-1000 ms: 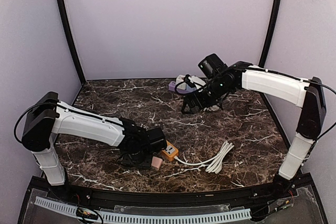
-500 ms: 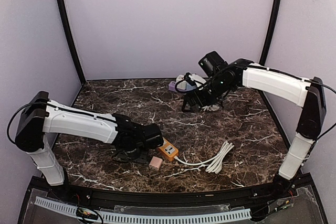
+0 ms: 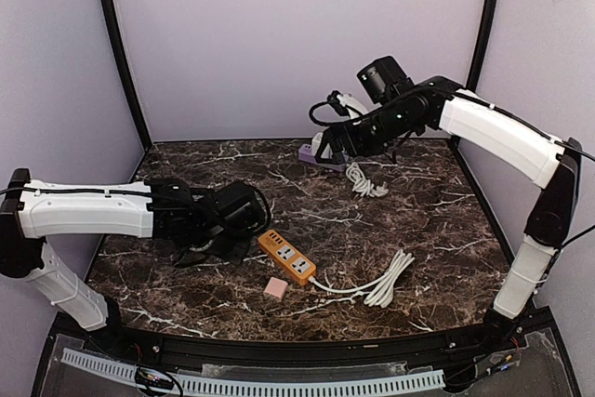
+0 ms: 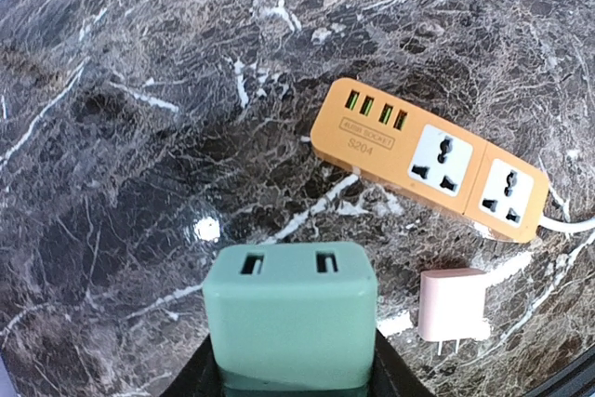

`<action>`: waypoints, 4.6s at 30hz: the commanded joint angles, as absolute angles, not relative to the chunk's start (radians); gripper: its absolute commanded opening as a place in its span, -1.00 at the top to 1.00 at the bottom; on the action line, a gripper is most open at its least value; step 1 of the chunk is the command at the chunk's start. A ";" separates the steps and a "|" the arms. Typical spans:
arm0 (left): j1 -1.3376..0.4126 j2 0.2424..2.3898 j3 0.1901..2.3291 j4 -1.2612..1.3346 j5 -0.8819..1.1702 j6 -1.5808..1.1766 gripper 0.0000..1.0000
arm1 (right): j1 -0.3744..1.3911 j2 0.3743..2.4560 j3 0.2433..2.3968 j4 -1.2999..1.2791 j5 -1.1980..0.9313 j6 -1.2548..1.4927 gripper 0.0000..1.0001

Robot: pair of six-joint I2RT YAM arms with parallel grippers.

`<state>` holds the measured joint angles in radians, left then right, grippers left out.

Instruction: Insert the plug

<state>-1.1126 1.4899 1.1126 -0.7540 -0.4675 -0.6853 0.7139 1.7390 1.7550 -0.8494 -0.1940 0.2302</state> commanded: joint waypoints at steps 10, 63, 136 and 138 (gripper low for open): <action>-1.013 1.250 1.015 -0.370 -0.275 -0.142 0.98 | 0.698 1.713 1.822 -0.883 -0.316 0.391 -0.97; -1.009 1.532 1.322 -0.360 0.161 0.248 0.98 | 0.754 1.585 1.470 -0.687 -0.801 0.678 -0.60; -1.008 1.602 1.393 -0.383 0.171 0.246 -0.13 | 0.759 1.735 1.547 -0.795 -0.813 0.577 1.00; -1.008 1.589 1.376 -0.373 0.162 0.239 -0.35 | 0.759 1.734 1.553 -0.800 -0.803 0.578 1.00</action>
<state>-1.0119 1.6287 1.3869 -0.3908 0.1593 0.2504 0.7475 1.7191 1.5173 -0.7872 -0.8181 0.6174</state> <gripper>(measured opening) 0.571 0.221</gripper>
